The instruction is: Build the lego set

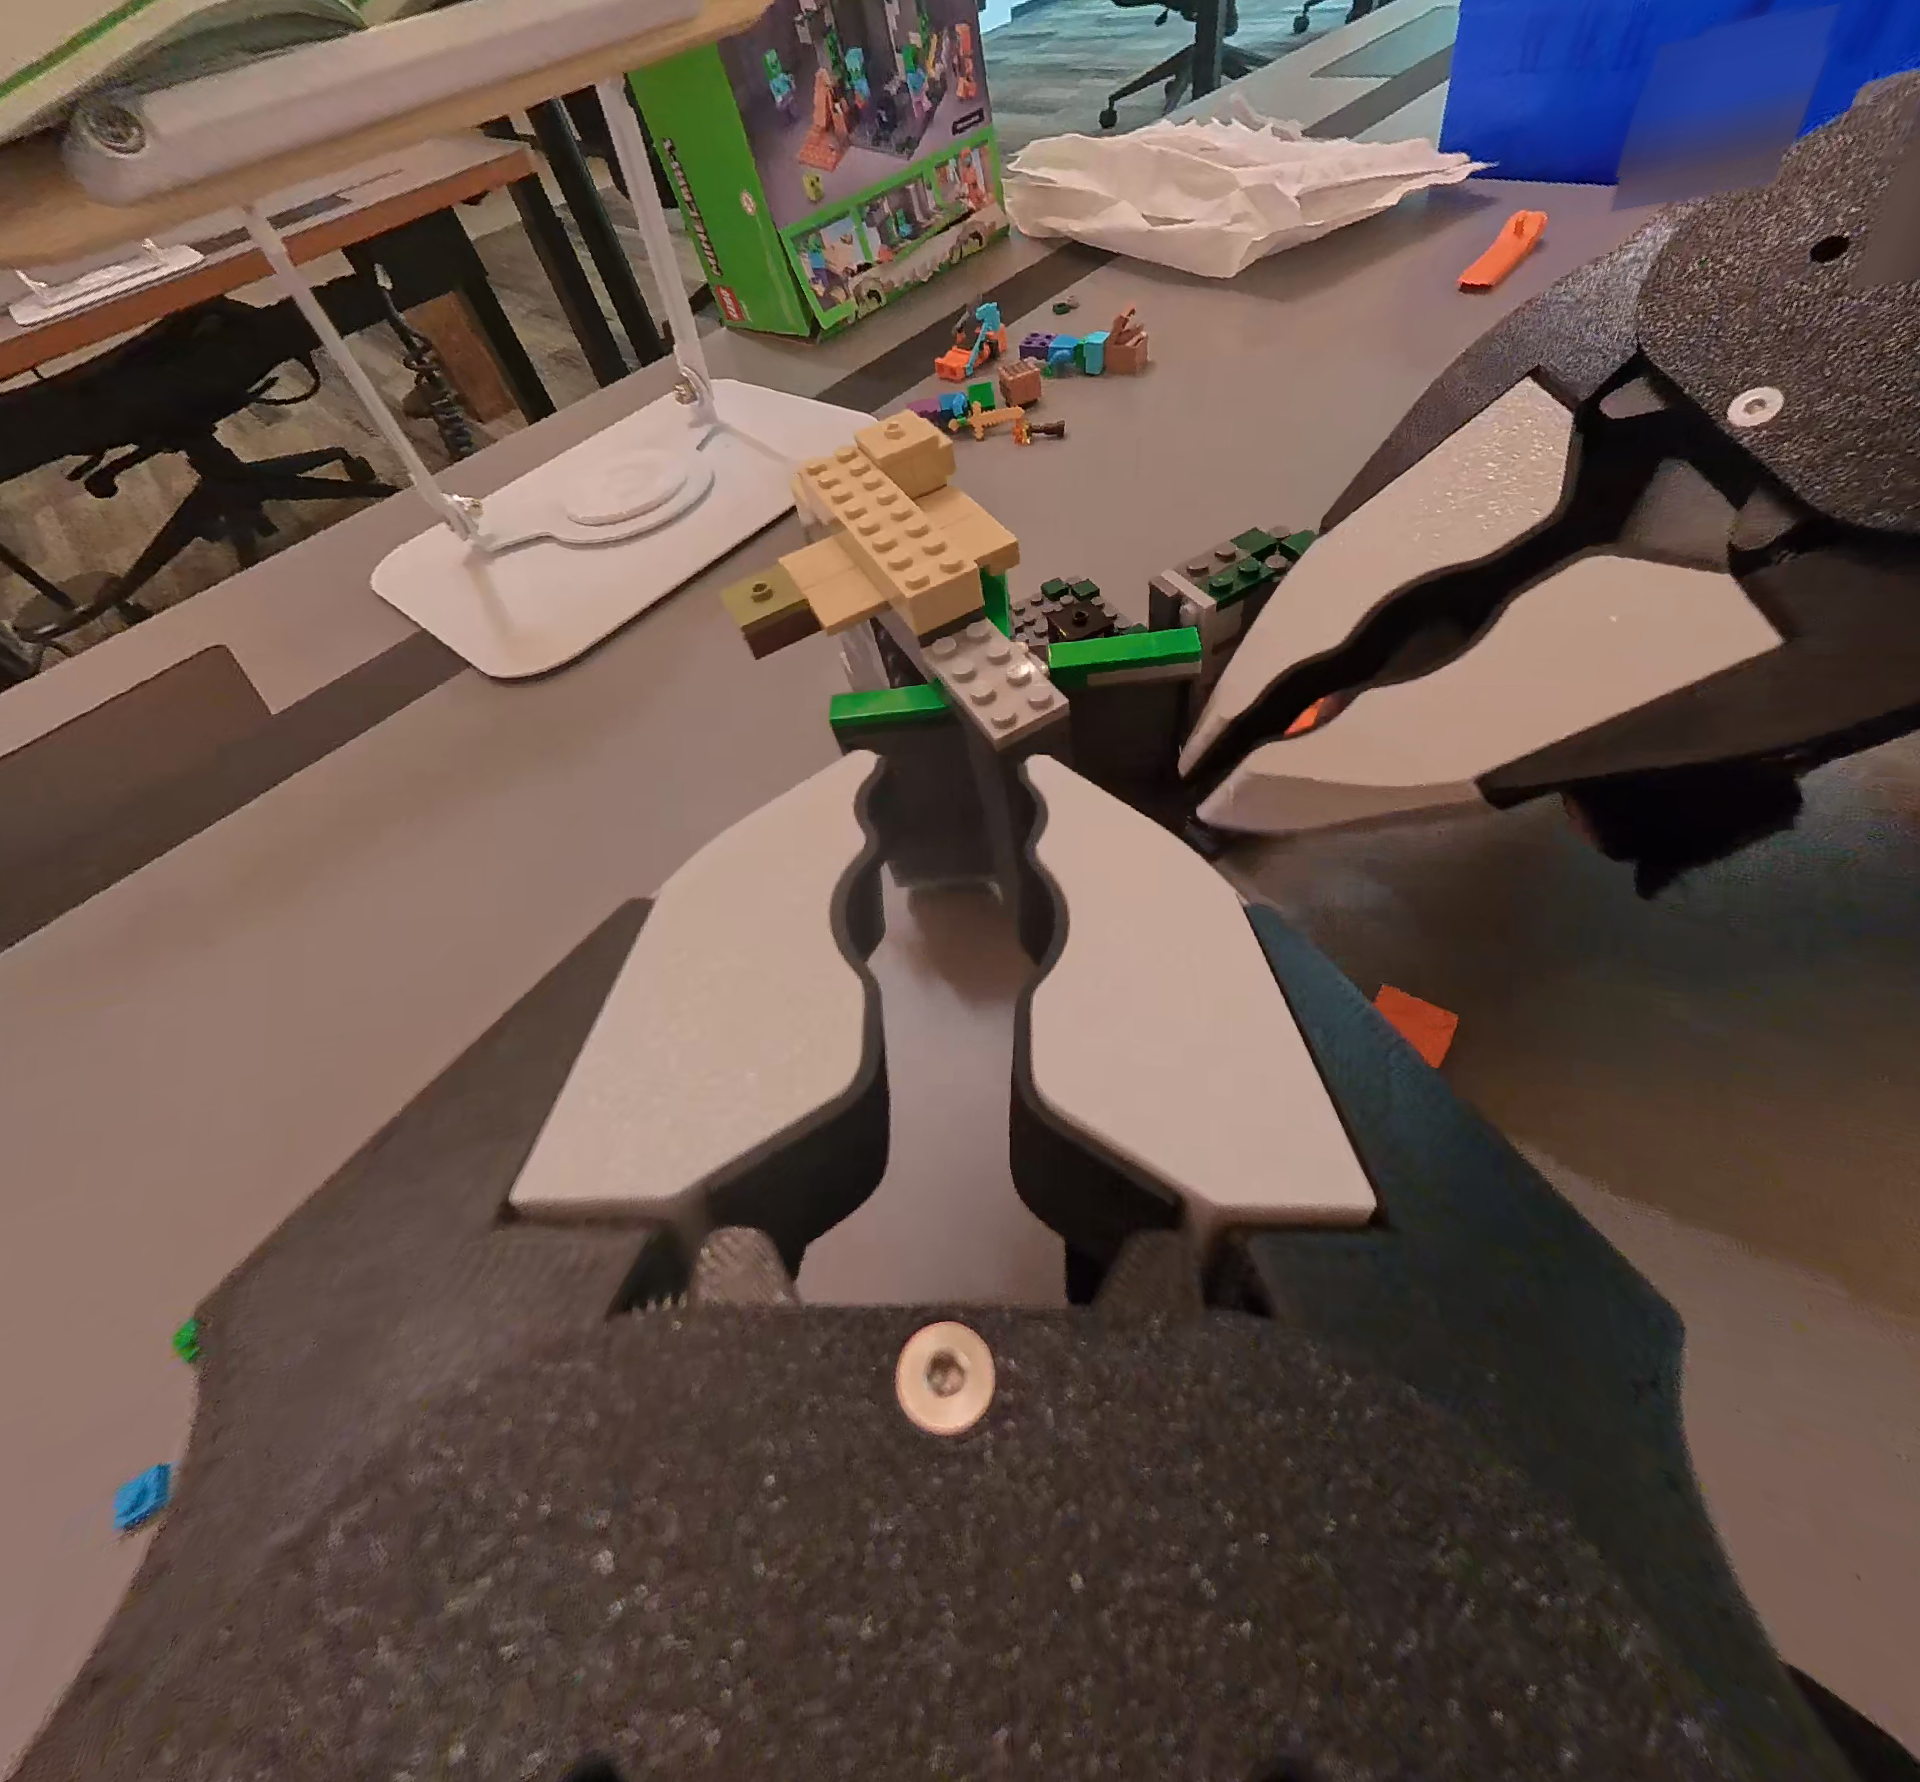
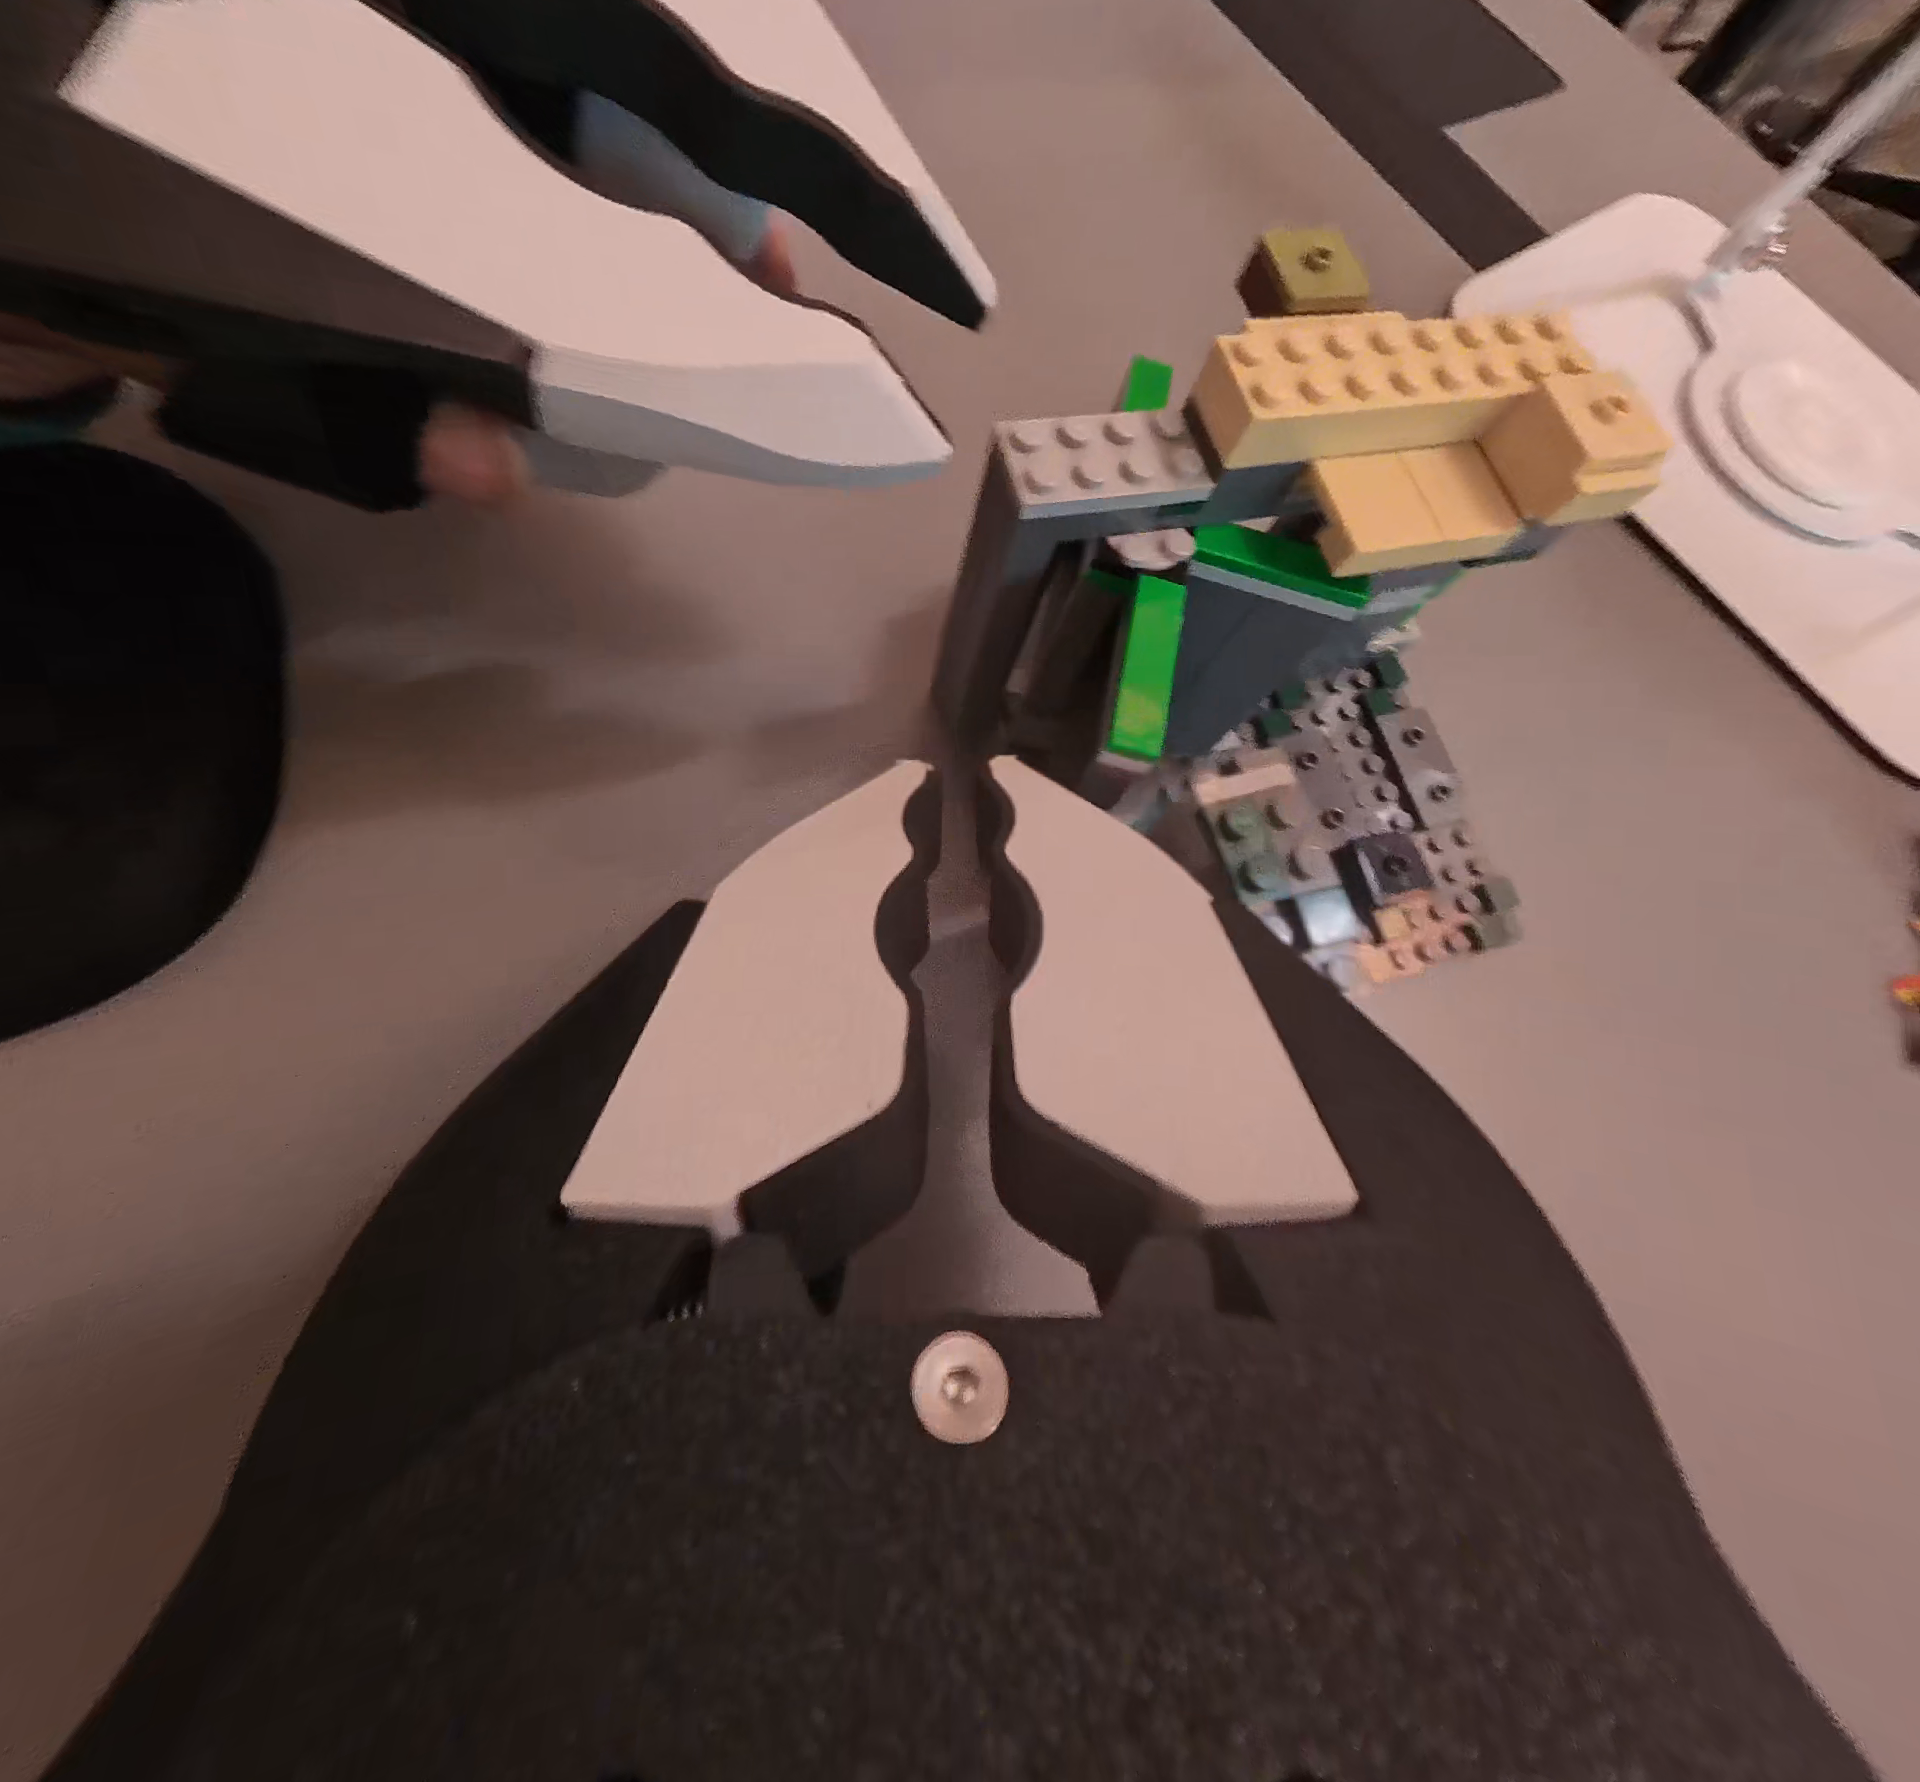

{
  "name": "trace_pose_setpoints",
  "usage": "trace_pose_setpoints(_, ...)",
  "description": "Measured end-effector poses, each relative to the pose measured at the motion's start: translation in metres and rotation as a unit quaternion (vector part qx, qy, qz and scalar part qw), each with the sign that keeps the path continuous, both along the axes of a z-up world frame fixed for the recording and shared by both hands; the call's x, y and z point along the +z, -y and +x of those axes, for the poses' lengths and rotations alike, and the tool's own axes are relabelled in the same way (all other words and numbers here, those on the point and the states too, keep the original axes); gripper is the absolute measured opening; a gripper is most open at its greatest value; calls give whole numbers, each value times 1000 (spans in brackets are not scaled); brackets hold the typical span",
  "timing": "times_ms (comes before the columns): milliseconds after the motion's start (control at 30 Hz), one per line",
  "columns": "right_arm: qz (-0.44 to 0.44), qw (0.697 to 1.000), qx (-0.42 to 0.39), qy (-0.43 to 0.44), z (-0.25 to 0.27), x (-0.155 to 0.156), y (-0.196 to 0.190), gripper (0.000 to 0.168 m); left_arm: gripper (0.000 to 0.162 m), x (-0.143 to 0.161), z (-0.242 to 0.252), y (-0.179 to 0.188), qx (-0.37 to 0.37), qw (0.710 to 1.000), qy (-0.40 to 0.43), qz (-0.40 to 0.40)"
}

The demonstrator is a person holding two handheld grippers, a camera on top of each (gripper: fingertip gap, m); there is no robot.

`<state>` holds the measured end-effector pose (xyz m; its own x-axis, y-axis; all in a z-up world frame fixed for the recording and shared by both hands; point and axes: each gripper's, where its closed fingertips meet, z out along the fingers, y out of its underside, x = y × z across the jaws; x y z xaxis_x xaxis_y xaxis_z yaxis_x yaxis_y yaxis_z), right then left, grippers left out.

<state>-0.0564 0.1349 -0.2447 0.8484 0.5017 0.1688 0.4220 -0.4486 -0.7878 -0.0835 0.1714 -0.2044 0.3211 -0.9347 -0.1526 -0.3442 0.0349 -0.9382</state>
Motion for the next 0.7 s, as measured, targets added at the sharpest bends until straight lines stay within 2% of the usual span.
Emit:
trace_pose_setpoints(200, 30, 994, -71, 73, 21, 1, -8, 0, 21, 2, 1, 3, -5, 1000, 4, -1)
trace_pose_setpoints(400, 54, 990, -85, 103, 22, -2, -11, 0, 21, -2, 4, 8, -12, 1000, -4, 4)
trace_pose_setpoints(467, 66, 993, -48, 86, 17, 2, -5, 0, 21, -2, 4, 8, -12, 1000, -3, 2)
trace_pose_setpoints(533, 72, 995, 24, 58, 9, 8, 11, 0, 21, -1, 3, 7, -13, 1000, 2, -3)
trace_pose_setpoints(700, 12, 992, 126, 19, 28, -2, 56, 9, 19, -4, 6, 11, -27, 1000, -2, -9)
